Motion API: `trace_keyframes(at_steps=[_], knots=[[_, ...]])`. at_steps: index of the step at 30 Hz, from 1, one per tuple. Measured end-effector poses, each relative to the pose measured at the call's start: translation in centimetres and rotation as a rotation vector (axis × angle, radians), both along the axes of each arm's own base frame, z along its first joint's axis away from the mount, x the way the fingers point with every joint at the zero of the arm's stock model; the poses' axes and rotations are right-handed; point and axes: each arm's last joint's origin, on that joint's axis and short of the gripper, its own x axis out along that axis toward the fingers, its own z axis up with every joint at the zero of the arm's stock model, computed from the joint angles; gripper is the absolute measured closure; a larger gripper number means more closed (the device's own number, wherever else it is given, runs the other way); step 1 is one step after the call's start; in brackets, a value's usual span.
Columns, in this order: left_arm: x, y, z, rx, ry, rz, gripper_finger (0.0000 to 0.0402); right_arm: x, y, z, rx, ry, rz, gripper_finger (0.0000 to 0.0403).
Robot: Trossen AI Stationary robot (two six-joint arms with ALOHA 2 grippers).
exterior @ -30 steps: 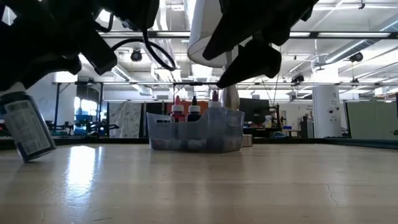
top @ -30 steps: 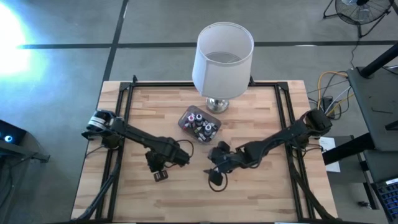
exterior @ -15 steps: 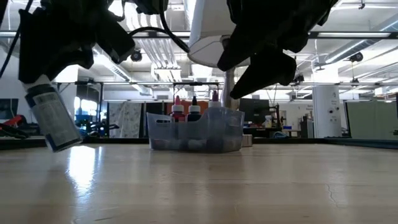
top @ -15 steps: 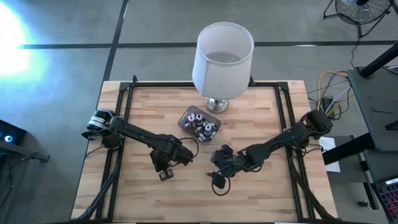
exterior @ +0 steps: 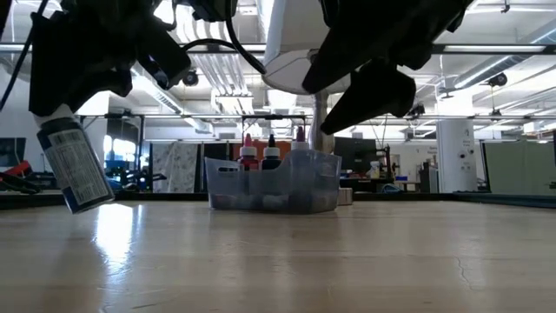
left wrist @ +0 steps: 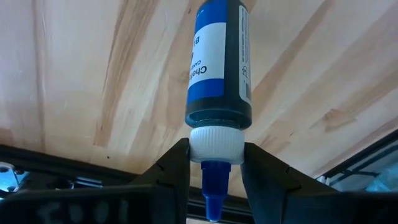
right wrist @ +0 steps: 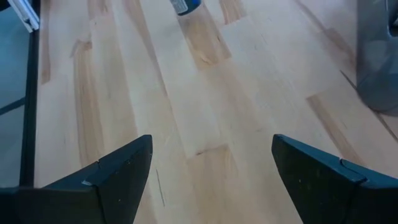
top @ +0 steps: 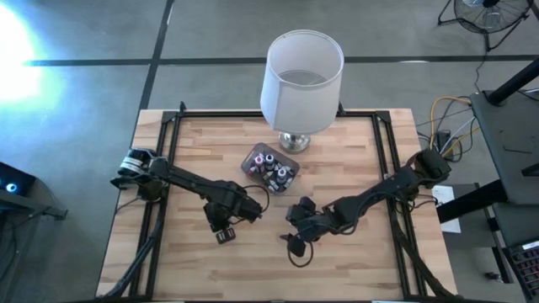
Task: Pick & Place food coloring
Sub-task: Put the large blue food coloring into the black bin
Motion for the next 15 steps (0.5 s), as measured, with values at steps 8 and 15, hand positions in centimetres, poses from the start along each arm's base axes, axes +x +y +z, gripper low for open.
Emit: trace_keyframes(at_steps=[8,15], knots=[[0.26,0.25,-0.05,0.005,-0.021,0.011,0.0303,-0.06,0.15,-0.02,-0.002,0.0,0.004,0.0079],[0.54,0.51,-0.1,0.01,-0.038,0.041,0.0303,-0.05,0.13,-0.02,-0.006,-0.002,-0.001,0.0079]])
